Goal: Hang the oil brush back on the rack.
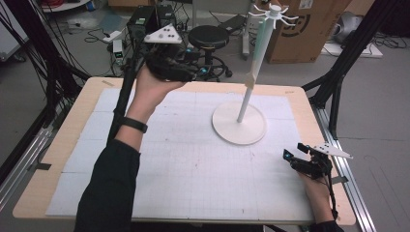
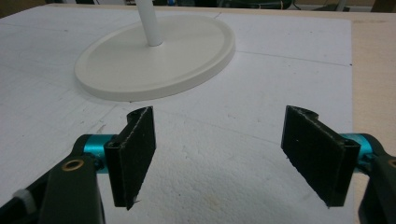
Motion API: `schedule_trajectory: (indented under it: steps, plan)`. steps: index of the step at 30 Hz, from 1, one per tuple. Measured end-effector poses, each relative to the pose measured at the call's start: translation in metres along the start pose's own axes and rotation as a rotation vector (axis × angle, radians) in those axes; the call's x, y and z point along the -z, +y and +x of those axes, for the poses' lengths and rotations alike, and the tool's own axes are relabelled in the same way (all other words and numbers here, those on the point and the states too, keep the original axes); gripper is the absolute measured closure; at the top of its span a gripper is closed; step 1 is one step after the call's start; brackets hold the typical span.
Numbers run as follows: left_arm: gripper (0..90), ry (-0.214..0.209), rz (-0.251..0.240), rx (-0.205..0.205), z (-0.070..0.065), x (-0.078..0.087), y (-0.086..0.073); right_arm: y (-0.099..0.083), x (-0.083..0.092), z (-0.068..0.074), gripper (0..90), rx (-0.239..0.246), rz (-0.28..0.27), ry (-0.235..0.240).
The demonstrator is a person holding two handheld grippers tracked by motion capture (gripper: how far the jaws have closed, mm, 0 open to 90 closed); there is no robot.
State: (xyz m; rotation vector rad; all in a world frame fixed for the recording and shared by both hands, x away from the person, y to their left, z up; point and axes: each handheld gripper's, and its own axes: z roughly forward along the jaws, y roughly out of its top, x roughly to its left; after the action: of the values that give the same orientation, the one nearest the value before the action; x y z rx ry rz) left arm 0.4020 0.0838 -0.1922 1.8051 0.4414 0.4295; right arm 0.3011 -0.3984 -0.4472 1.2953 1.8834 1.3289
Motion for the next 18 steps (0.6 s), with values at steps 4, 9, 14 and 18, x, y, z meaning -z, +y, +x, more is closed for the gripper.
schedule_trajectory:
  steps: [4, 9, 14, 18]
  plan:
    - [35.9, 0.031, 0.000, 0.003, 0.003, 0.027, -0.030, 0.000, 0.000, 0.000, 25.6, -0.004, 0.002, 0.000]
    - [32.9, 0.070, 0.018, 0.005, 0.005, 0.066, -0.070, 0.000, 0.000, 0.001, 25.6, -0.003, 0.002, -0.003]
    - [29.1, 0.125, 0.082, -0.027, 0.005, 0.102, -0.112, 0.000, 0.000, 0.001, 25.6, 0.001, 0.002, -0.004]
    - [27.2, 0.150, 0.098, -0.018, 0.006, 0.126, -0.147, 0.000, 0.000, 0.001, 25.6, -0.001, 0.007, -0.006]
